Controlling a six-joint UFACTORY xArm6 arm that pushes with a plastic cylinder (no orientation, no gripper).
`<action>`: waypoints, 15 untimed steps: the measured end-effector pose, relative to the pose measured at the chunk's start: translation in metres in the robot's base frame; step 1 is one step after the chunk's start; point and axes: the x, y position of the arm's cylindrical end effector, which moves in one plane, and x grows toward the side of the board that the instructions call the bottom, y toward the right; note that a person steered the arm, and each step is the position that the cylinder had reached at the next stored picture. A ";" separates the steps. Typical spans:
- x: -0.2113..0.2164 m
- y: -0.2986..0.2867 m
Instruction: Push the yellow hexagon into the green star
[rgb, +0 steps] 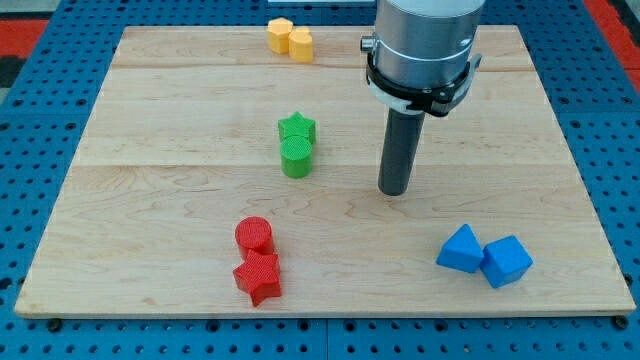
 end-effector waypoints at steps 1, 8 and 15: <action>0.001 -0.001; -0.287 -0.077; -0.201 -0.215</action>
